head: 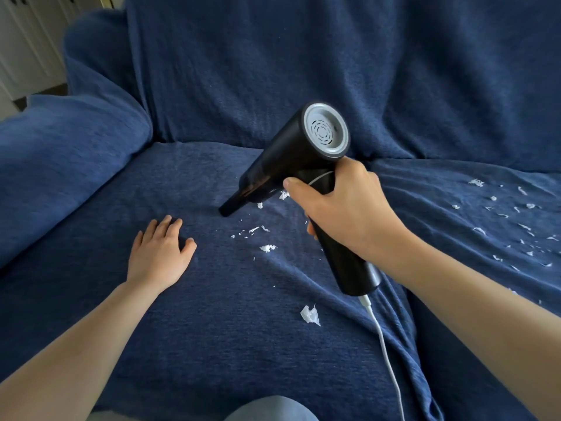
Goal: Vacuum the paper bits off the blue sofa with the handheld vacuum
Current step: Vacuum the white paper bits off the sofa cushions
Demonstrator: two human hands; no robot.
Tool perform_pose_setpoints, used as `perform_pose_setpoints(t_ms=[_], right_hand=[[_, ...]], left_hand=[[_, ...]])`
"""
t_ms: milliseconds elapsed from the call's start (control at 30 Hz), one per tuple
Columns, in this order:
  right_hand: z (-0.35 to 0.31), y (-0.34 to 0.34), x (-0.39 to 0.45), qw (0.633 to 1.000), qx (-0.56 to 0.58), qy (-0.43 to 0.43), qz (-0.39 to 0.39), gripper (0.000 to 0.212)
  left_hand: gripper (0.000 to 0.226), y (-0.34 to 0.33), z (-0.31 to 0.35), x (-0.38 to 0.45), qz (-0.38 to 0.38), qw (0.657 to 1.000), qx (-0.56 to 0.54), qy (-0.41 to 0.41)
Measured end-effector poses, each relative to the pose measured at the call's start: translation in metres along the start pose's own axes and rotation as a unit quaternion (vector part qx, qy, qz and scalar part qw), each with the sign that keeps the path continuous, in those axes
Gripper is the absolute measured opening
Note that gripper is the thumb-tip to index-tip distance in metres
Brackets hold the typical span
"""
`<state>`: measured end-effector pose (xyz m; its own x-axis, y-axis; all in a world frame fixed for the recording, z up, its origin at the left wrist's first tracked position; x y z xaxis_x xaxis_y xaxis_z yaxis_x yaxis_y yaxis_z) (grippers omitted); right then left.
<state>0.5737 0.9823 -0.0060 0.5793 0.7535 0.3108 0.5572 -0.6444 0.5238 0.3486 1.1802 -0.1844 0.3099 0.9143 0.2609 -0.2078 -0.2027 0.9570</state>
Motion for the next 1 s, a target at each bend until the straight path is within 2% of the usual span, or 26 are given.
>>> perform_pose_setpoints(t_ms=[267, 533, 867, 1000], right_hand=[[0.015, 0.022, 0.002, 0.999, -0.027, -0.003, 0.022, 0.022], [0.02, 0.02, 0.0, 0.999, -0.027, -0.004, 0.038, 0.024], [-0.002, 0.019, -0.038, 1.0, 0.003, 0.012, -0.017, 0.023], [0.005, 0.027, -0.038, 1.0, 0.012, -0.017, -0.015, 0.022]], left_hand=[[0.064, -0.004, 0.014, -0.001, -0.021, 0.999, 0.003, 0.046], [0.065, -0.007, 0.033, -0.013, -0.032, 0.999, 0.003, 0.035], [0.063, -0.004, 0.037, -0.025, -0.027, 1.0, 0.003, 0.015], [0.063, -0.004, 0.037, -0.025, -0.022, 1.0, 0.003, 0.013]])
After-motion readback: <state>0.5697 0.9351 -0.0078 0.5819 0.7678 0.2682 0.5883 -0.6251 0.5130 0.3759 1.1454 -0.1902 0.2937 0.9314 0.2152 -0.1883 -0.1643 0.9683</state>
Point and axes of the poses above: each hand's wrist, its own x-axis towards the middle knuckle, its own y-axis out of the back of the hand, z = x × y, the point moved 7 cm from there along x, towards the middle knuckle, and after that the axes turned 10 degrees about z, right-handed, at the moved point
